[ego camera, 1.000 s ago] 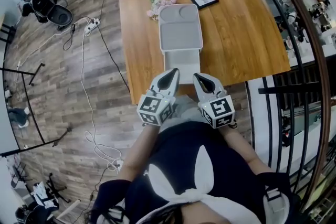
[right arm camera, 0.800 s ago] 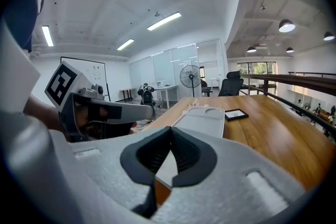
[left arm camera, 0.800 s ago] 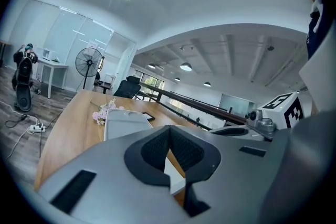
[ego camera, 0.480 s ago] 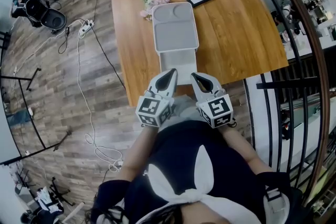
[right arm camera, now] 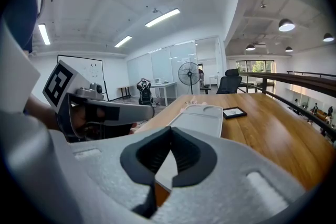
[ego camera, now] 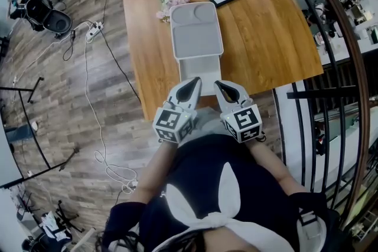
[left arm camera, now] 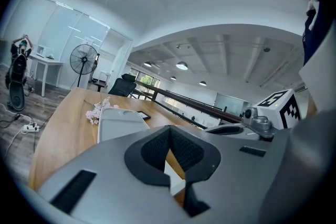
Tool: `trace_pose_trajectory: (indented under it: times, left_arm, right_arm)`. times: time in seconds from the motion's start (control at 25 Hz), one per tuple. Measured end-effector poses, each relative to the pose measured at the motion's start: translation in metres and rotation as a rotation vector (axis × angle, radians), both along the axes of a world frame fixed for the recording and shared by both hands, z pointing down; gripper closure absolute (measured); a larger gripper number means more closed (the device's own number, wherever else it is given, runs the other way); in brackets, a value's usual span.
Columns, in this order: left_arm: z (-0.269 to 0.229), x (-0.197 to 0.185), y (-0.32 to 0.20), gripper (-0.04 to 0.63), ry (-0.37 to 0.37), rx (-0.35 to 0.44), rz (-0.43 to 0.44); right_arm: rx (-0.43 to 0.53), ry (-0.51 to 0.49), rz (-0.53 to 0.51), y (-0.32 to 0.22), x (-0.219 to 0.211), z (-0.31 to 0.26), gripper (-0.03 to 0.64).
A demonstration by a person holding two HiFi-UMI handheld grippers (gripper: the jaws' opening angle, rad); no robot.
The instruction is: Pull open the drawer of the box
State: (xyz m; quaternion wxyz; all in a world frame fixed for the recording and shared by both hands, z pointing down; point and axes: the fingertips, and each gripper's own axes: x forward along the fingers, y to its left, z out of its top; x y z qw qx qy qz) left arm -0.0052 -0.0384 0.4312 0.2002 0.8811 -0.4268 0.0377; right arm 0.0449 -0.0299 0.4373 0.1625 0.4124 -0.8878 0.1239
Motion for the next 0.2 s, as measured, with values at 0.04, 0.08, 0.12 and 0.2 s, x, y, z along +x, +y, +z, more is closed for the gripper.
trace_pose_trajectory:
  times: [0.04, 0.08, 0.12, 0.2]
  left_arm:
    - [0.0006, -0.0001, -0.0006, 0.58, 0.0, 0.006, 0.0]
    - [0.0005, 0.0004, -0.0008, 0.58, -0.001, 0.014, 0.003]
    - [-0.0003, 0.0015, -0.0004, 0.58, -0.006, 0.022, 0.01]
    - [-0.0023, 0.0044, 0.0011, 0.58, -0.02, 0.035, 0.031]
  right_arm:
    - [-0.001, 0.002, -0.001, -0.0009, -0.0006, 0.0008, 0.62]
    - [-0.002, 0.004, -0.002, -0.0018, -0.0012, 0.0015, 0.62]
    - [-0.002, 0.005, -0.003, -0.0024, -0.0017, 0.0019, 0.62]
    - [-0.004, 0.009, -0.006, -0.0033, -0.0028, 0.0026, 0.62]
